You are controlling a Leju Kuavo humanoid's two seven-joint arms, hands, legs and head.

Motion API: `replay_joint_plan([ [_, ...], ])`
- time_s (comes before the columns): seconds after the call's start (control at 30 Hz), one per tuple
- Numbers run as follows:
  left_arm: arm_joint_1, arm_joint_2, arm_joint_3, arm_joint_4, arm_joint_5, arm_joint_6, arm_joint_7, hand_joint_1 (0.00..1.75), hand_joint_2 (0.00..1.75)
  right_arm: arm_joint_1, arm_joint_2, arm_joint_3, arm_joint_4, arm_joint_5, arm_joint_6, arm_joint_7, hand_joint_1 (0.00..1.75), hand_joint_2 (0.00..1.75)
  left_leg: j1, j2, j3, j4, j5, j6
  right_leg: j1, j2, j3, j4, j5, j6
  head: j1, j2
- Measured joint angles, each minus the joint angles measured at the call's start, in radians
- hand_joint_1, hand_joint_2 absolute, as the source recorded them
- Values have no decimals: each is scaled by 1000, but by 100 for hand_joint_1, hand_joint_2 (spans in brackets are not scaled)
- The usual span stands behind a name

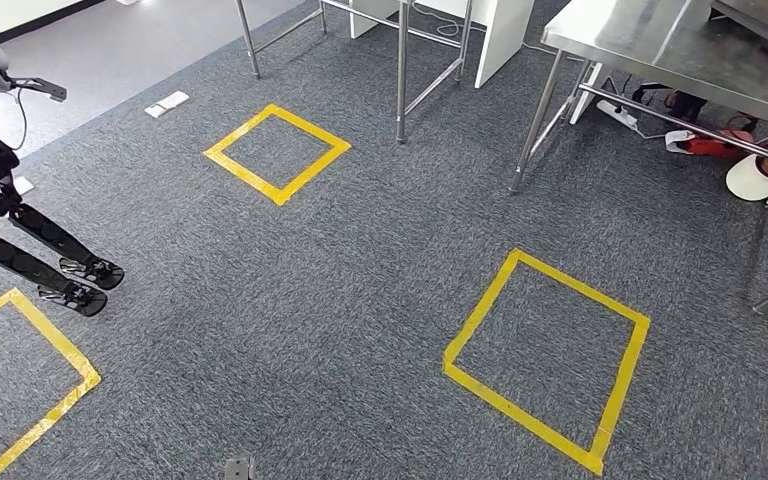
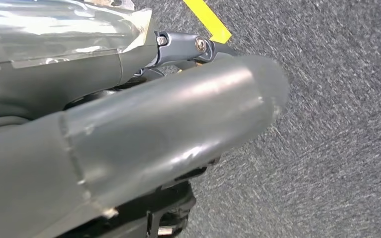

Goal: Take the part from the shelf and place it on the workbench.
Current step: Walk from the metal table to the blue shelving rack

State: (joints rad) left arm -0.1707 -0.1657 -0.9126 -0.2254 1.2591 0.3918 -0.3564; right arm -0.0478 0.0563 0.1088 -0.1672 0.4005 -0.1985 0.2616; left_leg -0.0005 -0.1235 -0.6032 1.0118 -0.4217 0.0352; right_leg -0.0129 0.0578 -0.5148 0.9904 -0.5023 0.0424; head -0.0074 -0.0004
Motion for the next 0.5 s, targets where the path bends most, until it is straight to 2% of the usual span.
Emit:
replay_joint_plan([
  [0.03, 0, 0, 0, 0, 2, -3, 3, 0, 0, -2, 1, 0, 0, -1, 0, 2, 0, 0, 2, -6, -3, 0, 2, -6, -4, -11, 2, -1, 3, -9, -1, 0],
  [0.07, 0, 1, 0, 1, 3, -2, 7, 0, 0, -3, 2, 0, 0, -3, -1, 5, 0, 0, 2, 2, -8, 6, -2, -11, -7, -22, 5, -3, 7, -17, -1, 0],
  [0.1, 0, 1, 1, 1, 5, 0, 12, 0, 0, -3, 3, 0, 0, -4, -2, 7, 0, 0, 2, 23, -19, 27, -17, -16, -11, -34, 8, -5, 11, -26, -3, 0],
  [0.13, 0, 1, 1, 1, 7, 4, 17, 0, 0, -1, 5, 0, 0, -4, -2, 10, 0, 0, 3, 51, -38, 69, -44, -19, -14, -47, 8, -7, 14, -34, -6, 0],
  [0.17, 0, 0, 1, 1, 7, 8, 18, 0, 0, 1, 6, 0, 0, -5, -3, 12, 0, 0, 2, 82, -64, 128, -81, -23, -10, -61, 7, -7, 15, -40, -8, 0],
  [0.23, -4, 0, 1, 1, 6, 12, 17, 0, 0, 4, 7, 0, 0, -7, -3, 15, 0, 0, 4, 108, -116, 252, -139, -30, -6, -91, 7, -7, 14, -45, -10, 0],
  [0.27, -5, 0, 1, 1, 5, 13, 16, 0, 0, 4, 7, 0, 0, -7, -3, 16, 0, 0, 5, 112, -124, 279, -145, -33, -6, -105, 6, -6, 13, -45, -10, 0],
  [0.3, -6, 0, 1, 1, 5, 13, 17, 0, 0, 4, 7, 0, 0, -8, -3, 16, 0, 0, 6, 117, -114, 271, -134, -34, -5, -117, 6, -6, 13, -45, -11, 0],
  [0.33, -5, 0, 1, 1, 6, 13, 19, 0, 0, 3, 8, 0, 0, -8, -3, 16, 0, 0, 7, 126, -83, 222, -107, -34, -5, -128, 7, -6, 12, -45, -11, 0],
  [0.4, -3, 0, 1, 1, 7, 15, 27, 0, 0, 1, 11, 0, 0, -11, -3, 18, 0, 0, 8, 172, -4, 84, -59, -31, 1, -146, 9, -5, 9, -40, -12, 0],
  [0.43, -2, 0, 1, 1, 7, 16, 31, 0, 0, 0, 12, 0, 0, -13, -3, 19, 0, 0, 7, 190, 22, 35, -46, -26, 5, -154, 10, -4, 7, -36, -10, 0],
  [0.47, -2, -1, 1, 1, 7, 18, 35, 0, 0, 0, 12, 0, 0, -16, -4, 21, 0, 0, 4, 201, 31, 12, -44, -21, 10, -162, 10, -4, 5, -31, -7, 0],
  [0.5, -1, -1, 1, 1, 7, 19, 36, 0, 0, 1, 12, 0, 0, -18, -4, 23, 0, 0, 0, 193, 28, 10, -45, -15, 13, -172, 10, -5, 5, -26, -5, 0],
])
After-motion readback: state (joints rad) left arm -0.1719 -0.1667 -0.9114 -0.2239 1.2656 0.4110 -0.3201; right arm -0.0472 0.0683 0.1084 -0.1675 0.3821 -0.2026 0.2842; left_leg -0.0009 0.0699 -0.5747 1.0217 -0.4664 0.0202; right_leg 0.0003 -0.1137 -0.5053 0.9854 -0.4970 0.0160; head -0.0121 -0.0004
